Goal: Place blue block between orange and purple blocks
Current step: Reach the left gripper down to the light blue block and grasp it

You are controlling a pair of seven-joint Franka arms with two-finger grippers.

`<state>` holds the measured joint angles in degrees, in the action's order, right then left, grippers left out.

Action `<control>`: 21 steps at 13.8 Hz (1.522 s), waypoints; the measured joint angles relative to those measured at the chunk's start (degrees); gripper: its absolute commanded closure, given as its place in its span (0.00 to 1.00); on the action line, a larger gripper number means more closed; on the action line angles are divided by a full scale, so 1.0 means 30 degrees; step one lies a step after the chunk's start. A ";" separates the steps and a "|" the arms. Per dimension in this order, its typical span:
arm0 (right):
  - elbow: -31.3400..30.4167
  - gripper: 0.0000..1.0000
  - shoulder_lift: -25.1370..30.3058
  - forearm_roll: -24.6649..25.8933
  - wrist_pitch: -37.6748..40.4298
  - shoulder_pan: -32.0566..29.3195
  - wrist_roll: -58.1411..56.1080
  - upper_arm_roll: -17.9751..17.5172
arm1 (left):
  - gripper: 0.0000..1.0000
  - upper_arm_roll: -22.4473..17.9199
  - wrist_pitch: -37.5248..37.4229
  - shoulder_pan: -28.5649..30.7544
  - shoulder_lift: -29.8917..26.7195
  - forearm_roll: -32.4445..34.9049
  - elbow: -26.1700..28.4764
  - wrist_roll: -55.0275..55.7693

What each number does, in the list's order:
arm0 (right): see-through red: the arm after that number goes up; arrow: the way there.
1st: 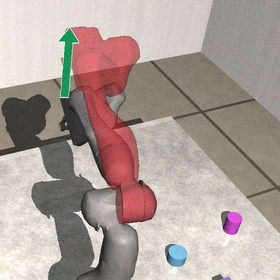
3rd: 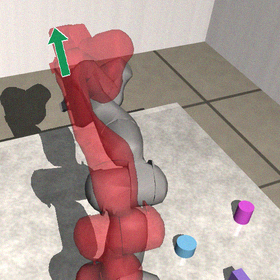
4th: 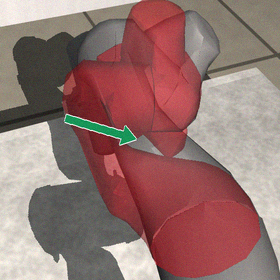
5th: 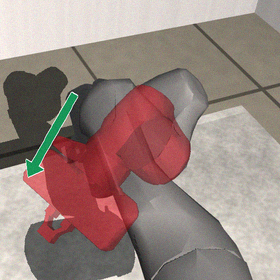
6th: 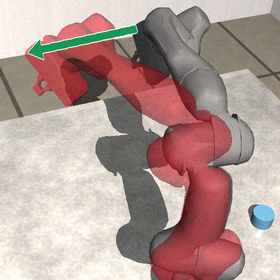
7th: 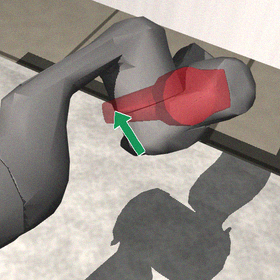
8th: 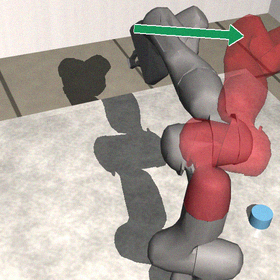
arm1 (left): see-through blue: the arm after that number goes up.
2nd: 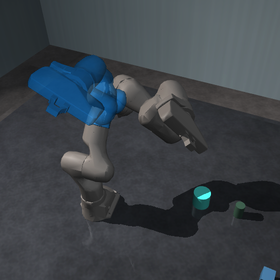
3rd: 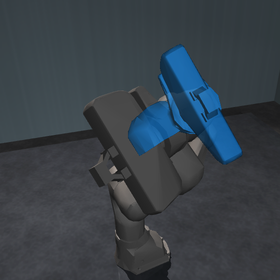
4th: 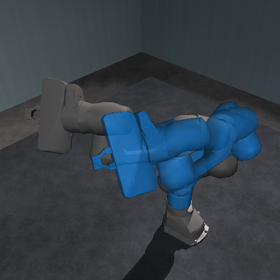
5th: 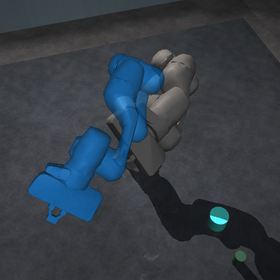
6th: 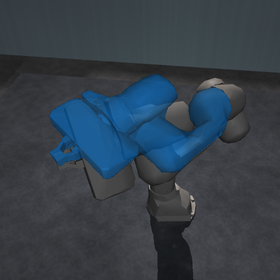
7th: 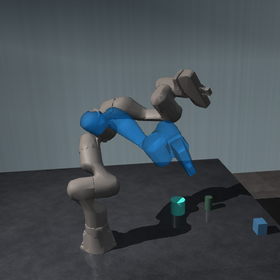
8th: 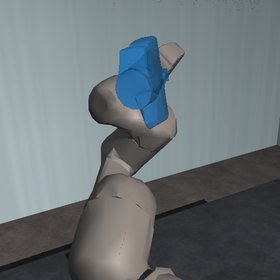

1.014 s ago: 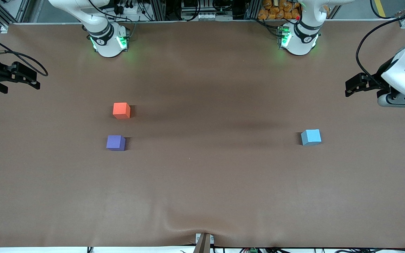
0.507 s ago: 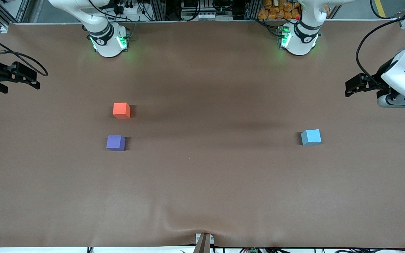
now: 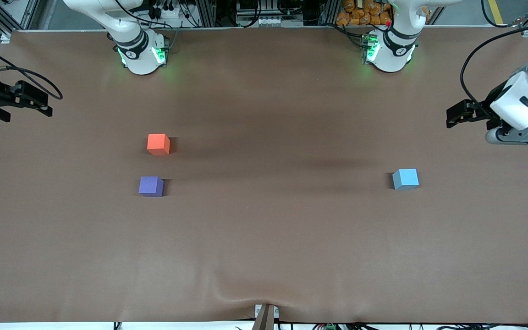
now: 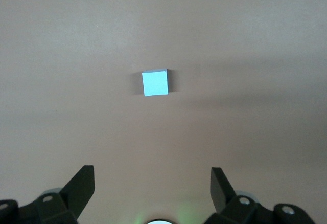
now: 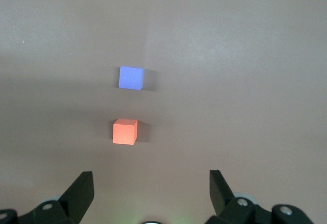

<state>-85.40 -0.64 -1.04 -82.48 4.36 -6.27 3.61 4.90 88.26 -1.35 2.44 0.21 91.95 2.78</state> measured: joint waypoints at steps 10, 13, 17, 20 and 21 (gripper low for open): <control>0.0000 0.00 -0.0007 0.0000 -0.0056 0.0001 0.0000 -0.0004 | 0.00 -0.0004 0.4813 0.0000 0.0740 0.0000 0.4038 0.0001; 0.0000 0.00 -0.0012 0.0000 -0.0056 0.0001 0.0000 -0.0005 | 0.00 -0.0022 0.5769 0.0003 0.1764 0.0000 0.4428 0.0001; -0.0001 0.00 -0.0020 0.0000 -0.0050 0.0000 0.0000 -0.0003 | 0.00 -0.0092 0.7404 0.0083 0.3522 0.0001 0.4611 0.0004; -0.0002 0.00 -0.0023 0.0000 -0.0048 0.0000 0.0000 0.0000 | 0.00 -0.0097 0.9210 0.0131 0.5013 0.0001 0.5052 0.0509; -0.0002 0.00 -0.0023 0.0000 -0.0048 0.0000 0.0000 0.0001 | 0.00 -0.0096 0.9846 0.0131 0.5484 0.0001 0.5228 0.0581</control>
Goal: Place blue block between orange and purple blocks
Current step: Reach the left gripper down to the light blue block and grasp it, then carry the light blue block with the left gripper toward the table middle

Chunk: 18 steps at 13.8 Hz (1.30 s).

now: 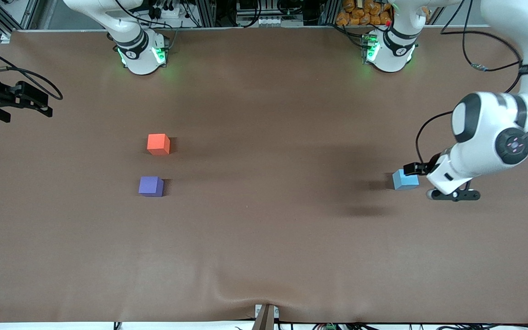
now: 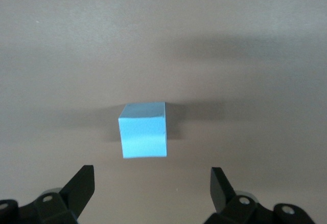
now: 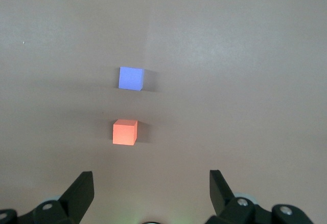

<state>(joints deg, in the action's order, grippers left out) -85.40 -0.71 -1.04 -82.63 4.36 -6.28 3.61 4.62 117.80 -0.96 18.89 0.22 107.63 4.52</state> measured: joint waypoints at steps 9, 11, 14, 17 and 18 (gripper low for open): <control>-0.0001 0.00 -0.0001 0.0000 0.0008 -0.0001 0.0000 0.0002 | 0.00 -0.0023 0.2201 0.0020 0.3320 0.1117 0.0516 0.0035; -0.0001 0.00 -0.0002 0.0000 0.0019 -0.0002 0.0000 0.0002 | 0.00 -0.0040 0.2200 0.0024 0.3468 0.1124 0.0524 0.0035; 0.0000 0.00 -0.0002 -0.0001 0.0021 -0.0003 0.0000 0.0002 | 0.50 -0.0069 0.2200 0.0029 0.3802 0.1134 0.0532 0.0036; -0.0001 0.00 -0.0002 -0.0007 0.0019 -0.0002 0.0000 0.0001 | 0.85 -0.0111 0.2201 0.0107 0.3903 0.1141 0.0531 0.0035; -0.0001 0.00 -0.0002 -0.0012 0.0016 -0.0002 0.0000 -0.0002 | 0.86 -0.0109 0.2201 0.0128 0.3890 0.1142 0.0504 0.0035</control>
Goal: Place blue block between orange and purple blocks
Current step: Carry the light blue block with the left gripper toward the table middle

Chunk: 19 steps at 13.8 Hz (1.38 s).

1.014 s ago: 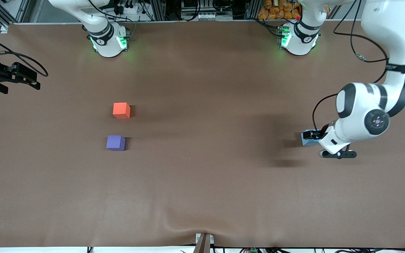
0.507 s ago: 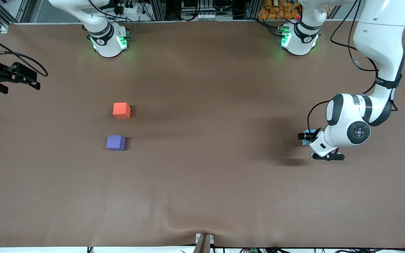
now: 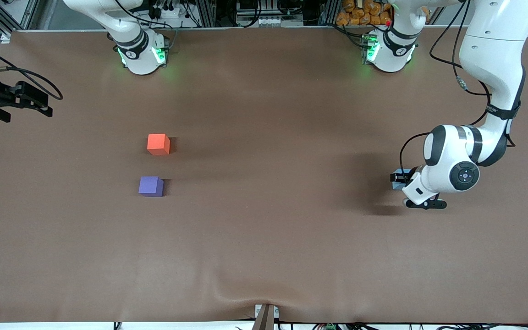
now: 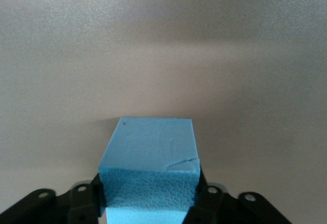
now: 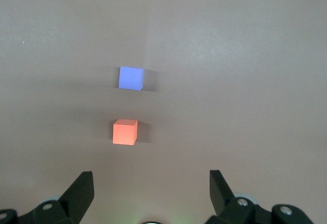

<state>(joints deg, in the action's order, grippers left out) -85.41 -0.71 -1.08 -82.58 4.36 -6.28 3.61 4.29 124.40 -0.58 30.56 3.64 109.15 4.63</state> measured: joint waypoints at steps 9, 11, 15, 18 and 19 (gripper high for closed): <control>-0.0002 0.00 -0.0012 -0.0025 0.0006 0.0001 0.0000 -0.0008 | 0.86 0.0657 -0.2359 -0.5488 -0.0867 -0.0277 -0.2647 0.8013; -0.0002 0.00 -0.0016 -0.0028 0.0005 0.0004 0.0000 -0.0016 | 0.83 0.0722 -0.2988 -0.7735 -0.0688 -0.1420 -0.3871 0.9905; -0.0002 0.00 -0.0028 -0.0029 0.0012 -0.0001 0.0000 0.0000 | 0.82 0.0708 -0.3029 -1.1341 0.1358 -0.2613 -0.6754 1.3649; -0.0004 0.00 -0.0036 -0.0030 0.0016 -0.0004 0.0000 0.0003 | 0.82 0.0723 -0.2509 -1.2915 0.3719 -0.2970 -0.9981 1.5457; -0.0004 0.00 -0.0038 -0.0031 0.0017 -0.0005 0.0000 0.0003 | 0.82 0.0727 -0.2107 -1.3465 0.4226 -0.2992 -1.0519 1.5776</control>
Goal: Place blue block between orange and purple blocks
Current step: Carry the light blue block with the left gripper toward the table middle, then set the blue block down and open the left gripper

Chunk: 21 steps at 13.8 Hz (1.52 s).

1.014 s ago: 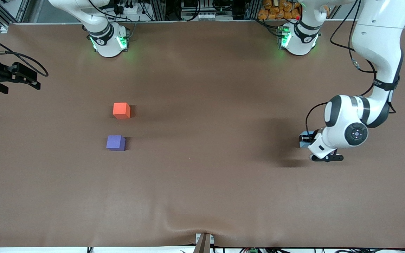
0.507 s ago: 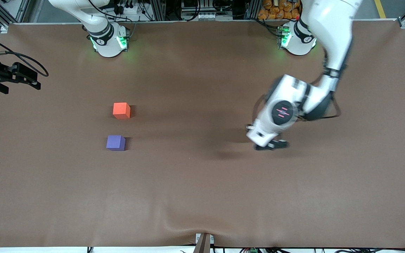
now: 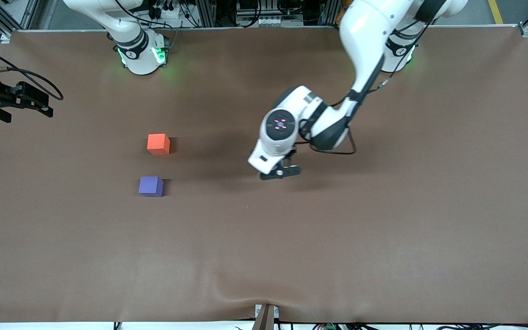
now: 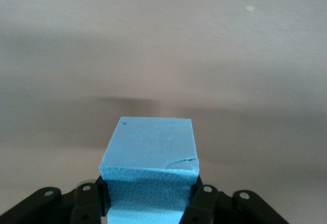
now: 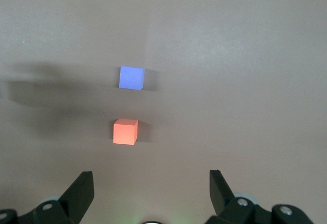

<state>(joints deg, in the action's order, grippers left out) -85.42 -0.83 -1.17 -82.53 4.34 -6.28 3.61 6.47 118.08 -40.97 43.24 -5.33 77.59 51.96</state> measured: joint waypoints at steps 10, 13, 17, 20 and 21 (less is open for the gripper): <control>0.0000 0.00 -0.0007 -0.0001 0.0017 -0.0002 0.0000 0.0004 | 0.00 -0.0976 0.4371 -0.3113 0.2250 0.0004 -0.0764 0.0786; -0.0001 0.00 -0.0040 -0.0001 0.0022 -0.0002 0.0000 0.0004 | 0.00 -0.1706 0.4350 -0.3778 0.1908 0.0005 -0.1283 0.1081; -0.0021 0.00 -0.0656 0.0023 -0.0005 -0.0005 -0.0002 0.0006 | 0.00 -0.3578 0.2111 -0.3848 -0.0471 0.0026 -0.1569 0.1161; -0.0100 0.00 -0.1707 -0.0107 -0.0076 0.0385 -0.0009 -0.0132 | 0.00 -0.5510 -0.0465 -0.3178 -0.2752 0.0064 -0.1537 0.1144; -0.0162 0.00 -0.2069 -0.0280 -0.0381 0.0913 0.0230 -0.0176 | 0.00 -0.5903 -0.1280 -0.2642 -0.3412 0.0145 -0.1477 0.0986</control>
<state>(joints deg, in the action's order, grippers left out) -85.91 -7.03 -2.01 -83.67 7.08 -5.59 3.09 -11.24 114.24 -48.90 33.00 -4.90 73.16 54.91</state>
